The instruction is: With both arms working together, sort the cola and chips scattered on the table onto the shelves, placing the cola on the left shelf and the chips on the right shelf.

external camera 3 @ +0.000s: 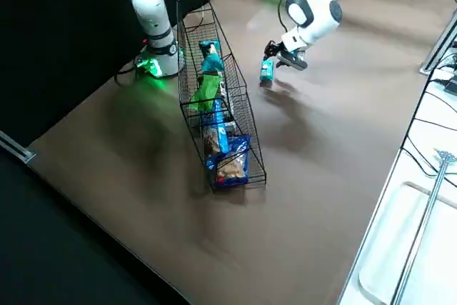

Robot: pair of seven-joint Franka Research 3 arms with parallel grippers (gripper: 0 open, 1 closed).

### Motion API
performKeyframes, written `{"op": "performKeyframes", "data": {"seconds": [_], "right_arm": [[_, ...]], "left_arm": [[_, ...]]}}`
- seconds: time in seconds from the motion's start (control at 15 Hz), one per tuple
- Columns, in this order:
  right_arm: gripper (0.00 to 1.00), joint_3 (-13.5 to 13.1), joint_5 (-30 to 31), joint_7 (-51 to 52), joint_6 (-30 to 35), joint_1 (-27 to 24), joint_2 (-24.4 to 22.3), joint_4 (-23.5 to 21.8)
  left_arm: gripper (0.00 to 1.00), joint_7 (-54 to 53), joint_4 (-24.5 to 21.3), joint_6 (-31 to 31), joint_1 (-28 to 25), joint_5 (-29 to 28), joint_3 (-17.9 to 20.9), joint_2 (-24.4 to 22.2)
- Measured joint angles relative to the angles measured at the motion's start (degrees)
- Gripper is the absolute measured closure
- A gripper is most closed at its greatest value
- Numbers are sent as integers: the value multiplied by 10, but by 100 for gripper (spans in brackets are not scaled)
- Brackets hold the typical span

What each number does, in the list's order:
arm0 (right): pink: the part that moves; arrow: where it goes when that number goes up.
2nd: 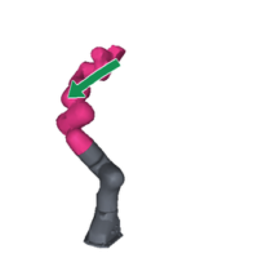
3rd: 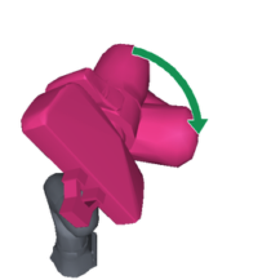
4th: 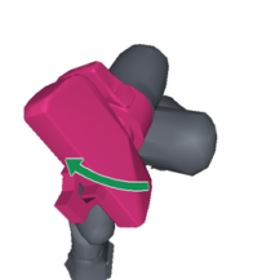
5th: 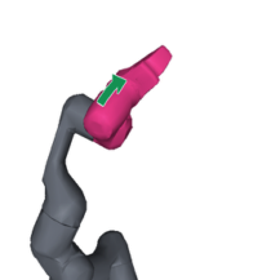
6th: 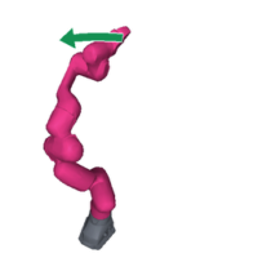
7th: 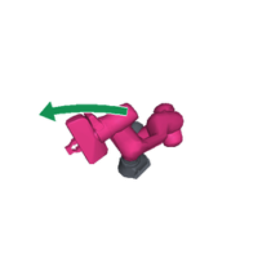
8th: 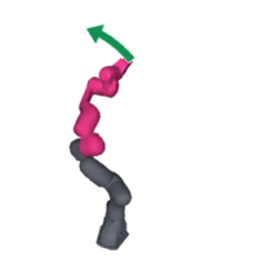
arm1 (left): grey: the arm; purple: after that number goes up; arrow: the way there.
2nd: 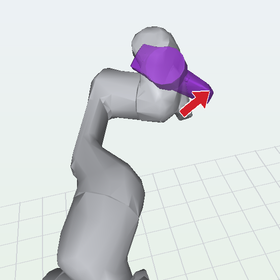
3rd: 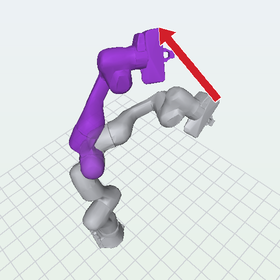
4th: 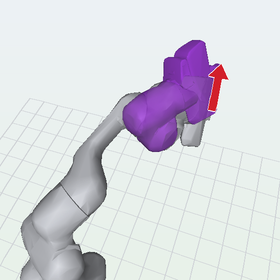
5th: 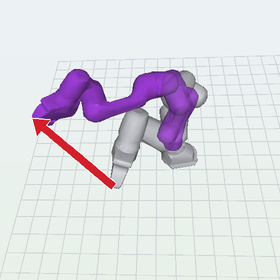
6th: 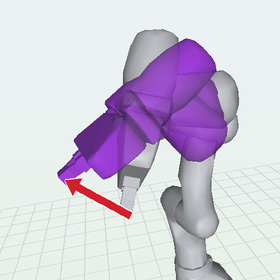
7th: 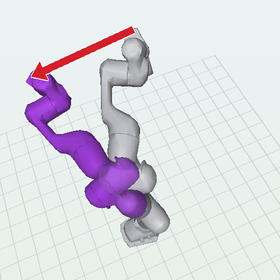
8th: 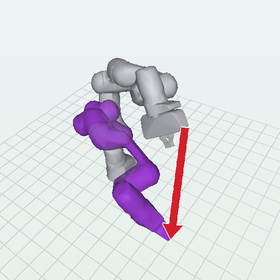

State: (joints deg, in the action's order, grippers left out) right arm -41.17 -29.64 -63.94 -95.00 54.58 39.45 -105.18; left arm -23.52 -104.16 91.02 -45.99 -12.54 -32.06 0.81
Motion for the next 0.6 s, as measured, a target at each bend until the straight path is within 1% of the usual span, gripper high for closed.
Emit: {"op": "performKeyframes", "data": {"seconds": [0.07,0.13,0.2,0.27,0.33,0.4,0.47,0.6], "right_arm": [[36,6,0,-4,-2,0,9,0],[36,10,0,-7,-3,0,16,0],[40,12,0,-7,-3,0,23,0],[48,13,0,-8,-4,0,28,0],[48,13,0,-8,-4,0,33,0],[52,13,0,-8,-4,0,35,0],[74,14,0,-12,-4,0,36,0],[91,14,0,-34,-4,0,36,4]], "left_arm": [[70,0,-5,3,0,0,0,0],[70,0,-11,9,0,0,0,0],[70,0,-17,14,0,0,0,0],[70,0,-22,18,0,0,0,0],[70,0,-24,19,0,0,0,0],[70,0,-26,20,0,0,0,0],[70,0,-27,21,0,0,0,0],[68,0,-27,21,0,0,0,0]]}}
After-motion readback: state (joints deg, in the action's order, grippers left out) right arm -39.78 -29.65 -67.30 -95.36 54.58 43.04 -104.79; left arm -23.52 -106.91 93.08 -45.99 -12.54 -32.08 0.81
